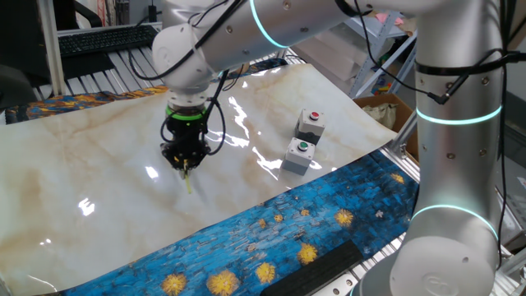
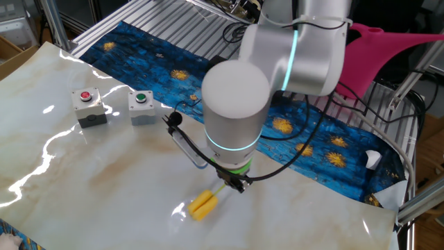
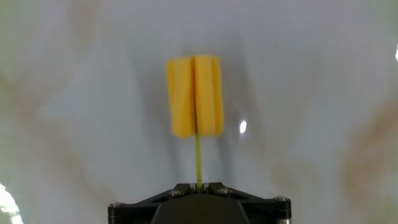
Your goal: Scrub the table with a brush
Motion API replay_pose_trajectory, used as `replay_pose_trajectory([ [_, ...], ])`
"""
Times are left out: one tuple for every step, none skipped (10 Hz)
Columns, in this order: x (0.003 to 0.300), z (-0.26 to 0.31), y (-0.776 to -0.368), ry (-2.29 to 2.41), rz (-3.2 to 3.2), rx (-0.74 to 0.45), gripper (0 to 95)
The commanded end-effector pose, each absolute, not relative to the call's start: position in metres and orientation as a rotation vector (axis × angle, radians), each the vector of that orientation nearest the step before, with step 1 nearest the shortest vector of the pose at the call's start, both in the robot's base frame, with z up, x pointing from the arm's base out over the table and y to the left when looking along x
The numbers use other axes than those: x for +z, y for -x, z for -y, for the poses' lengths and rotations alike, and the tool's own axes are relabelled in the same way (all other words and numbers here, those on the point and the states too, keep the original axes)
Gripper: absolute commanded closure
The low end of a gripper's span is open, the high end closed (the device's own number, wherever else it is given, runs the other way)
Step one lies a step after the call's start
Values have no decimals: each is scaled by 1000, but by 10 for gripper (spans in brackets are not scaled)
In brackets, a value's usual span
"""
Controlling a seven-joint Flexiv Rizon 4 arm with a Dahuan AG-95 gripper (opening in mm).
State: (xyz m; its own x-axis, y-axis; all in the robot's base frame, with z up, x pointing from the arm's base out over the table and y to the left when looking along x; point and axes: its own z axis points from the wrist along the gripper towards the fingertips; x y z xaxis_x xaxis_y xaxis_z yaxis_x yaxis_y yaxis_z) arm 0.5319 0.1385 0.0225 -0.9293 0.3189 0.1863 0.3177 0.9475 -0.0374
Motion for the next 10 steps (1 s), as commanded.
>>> replay_pose_trajectory([
  [22, -140, -539, 582, 2906, -30, 950],
  [23, -140, -542, 616, 2902, -14, 950],
  [25, -140, -546, 822, 2854, 0, 950],
  [27, -140, -549, 1004, 2807, 16, 950],
  [30, -140, -552, 1146, 2766, 29, 950],
  [35, -140, -557, 1345, 2705, 54, 950],
  [38, -139, -558, 1413, 2683, 73, 950],
  [45, -139, -562, 1593, 2612, 75, 950],
  [48, -138, -566, 1749, 2538, 59, 950],
  [50, -138, -568, 1816, 2513, 63, 950],
])
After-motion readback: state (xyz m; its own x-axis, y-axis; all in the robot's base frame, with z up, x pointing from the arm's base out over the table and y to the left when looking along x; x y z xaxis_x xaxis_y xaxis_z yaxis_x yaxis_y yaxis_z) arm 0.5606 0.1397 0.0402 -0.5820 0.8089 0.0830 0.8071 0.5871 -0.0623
